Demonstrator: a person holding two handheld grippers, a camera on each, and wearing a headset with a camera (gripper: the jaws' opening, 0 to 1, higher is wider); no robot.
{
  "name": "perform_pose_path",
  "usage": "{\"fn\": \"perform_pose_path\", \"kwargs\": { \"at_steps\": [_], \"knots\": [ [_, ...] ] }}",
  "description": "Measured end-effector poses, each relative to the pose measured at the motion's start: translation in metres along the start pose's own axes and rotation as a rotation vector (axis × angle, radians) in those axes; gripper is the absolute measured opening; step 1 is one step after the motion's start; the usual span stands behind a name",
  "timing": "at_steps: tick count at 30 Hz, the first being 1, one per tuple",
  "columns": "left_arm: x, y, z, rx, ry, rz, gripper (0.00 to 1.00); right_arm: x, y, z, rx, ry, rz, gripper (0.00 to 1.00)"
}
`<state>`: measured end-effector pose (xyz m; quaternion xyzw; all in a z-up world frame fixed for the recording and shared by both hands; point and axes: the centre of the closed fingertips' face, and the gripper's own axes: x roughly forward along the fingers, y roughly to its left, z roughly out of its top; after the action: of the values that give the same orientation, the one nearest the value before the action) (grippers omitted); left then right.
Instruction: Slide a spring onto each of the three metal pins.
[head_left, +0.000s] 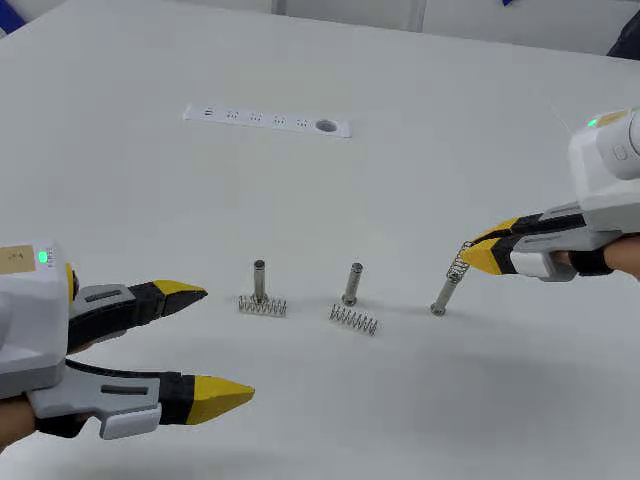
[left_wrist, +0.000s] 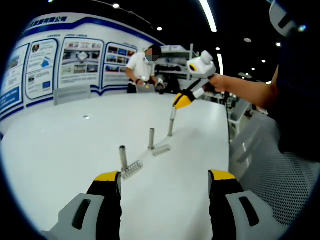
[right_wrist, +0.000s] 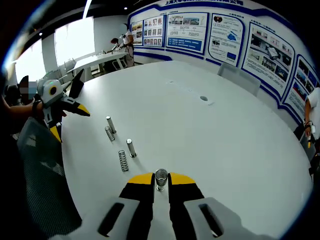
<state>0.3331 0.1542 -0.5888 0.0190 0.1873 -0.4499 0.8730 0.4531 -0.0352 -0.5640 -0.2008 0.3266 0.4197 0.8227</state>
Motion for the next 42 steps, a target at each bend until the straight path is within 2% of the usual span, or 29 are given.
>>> {"fn": "perform_pose_path", "kwargs": {
  "at_steps": [20,35,42],
  "knots": [
    [0.002,0.000,-0.005,-0.015,0.020,0.009,0.72,0.027,-0.003,-0.024,0.017,0.047,0.032,0.12],
    [0.003,0.003,-0.008,-0.026,0.025,0.013,0.72,0.039,0.002,-0.036,0.019,0.080,0.046,0.12],
    [0.005,0.003,-0.010,-0.031,0.028,0.010,0.72,0.040,0.004,-0.036,0.010,0.084,0.041,0.12]
  ]
}}
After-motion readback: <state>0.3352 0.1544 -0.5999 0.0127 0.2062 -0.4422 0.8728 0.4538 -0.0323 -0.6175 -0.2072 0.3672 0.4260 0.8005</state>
